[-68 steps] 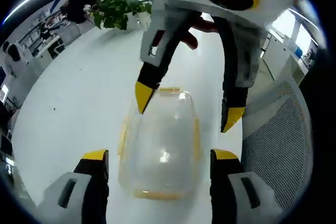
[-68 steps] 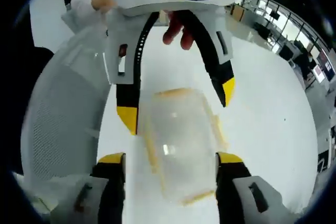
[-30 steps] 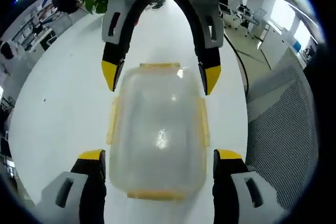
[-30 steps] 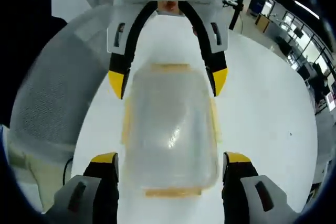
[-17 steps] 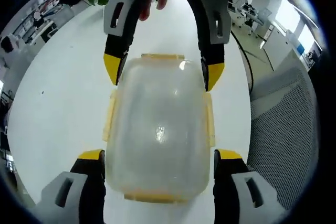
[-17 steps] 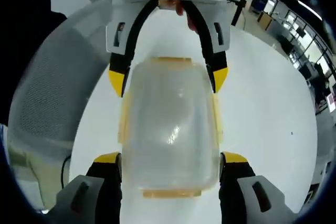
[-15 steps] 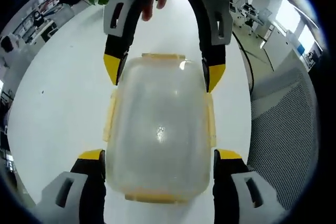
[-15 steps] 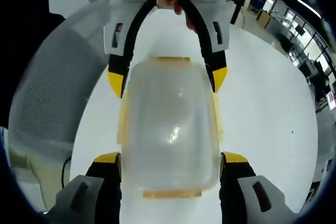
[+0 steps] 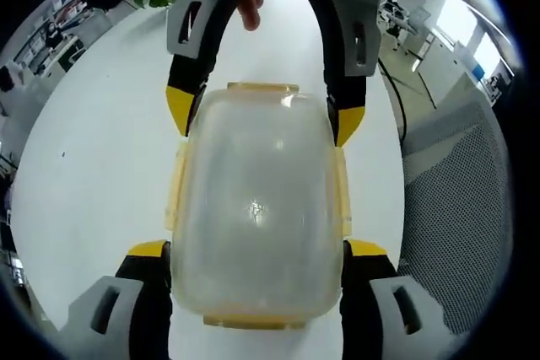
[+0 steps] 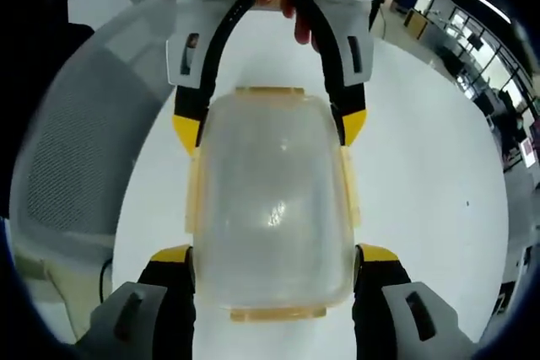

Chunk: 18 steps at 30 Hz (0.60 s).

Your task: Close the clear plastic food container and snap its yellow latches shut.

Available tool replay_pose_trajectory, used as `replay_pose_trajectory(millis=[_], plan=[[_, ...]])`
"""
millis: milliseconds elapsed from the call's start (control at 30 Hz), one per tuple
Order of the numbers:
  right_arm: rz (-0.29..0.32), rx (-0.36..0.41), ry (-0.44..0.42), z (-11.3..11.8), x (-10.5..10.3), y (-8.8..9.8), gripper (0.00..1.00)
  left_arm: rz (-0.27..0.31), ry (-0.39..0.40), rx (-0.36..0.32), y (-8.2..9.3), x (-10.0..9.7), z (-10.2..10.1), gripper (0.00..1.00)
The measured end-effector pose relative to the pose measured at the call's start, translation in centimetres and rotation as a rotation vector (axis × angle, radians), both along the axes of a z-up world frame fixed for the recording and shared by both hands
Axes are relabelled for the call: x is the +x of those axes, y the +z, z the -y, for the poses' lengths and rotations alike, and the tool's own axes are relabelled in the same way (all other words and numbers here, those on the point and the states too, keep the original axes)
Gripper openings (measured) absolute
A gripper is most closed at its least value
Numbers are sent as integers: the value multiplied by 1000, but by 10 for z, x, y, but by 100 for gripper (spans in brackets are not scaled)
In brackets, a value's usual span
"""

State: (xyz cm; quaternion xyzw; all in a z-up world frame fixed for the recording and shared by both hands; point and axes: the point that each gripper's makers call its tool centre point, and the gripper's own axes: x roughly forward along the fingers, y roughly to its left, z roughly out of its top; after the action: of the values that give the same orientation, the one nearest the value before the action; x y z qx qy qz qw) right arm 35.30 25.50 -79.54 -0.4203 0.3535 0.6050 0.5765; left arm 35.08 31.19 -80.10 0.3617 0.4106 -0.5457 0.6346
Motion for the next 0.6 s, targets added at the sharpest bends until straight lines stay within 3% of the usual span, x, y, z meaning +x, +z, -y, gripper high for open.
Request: replay_pose_trajectory(millis=[600], plan=[[9, 49, -185, -5, -1, -1, 76, 0, -164, 38, -3, 9, -4, 83]])
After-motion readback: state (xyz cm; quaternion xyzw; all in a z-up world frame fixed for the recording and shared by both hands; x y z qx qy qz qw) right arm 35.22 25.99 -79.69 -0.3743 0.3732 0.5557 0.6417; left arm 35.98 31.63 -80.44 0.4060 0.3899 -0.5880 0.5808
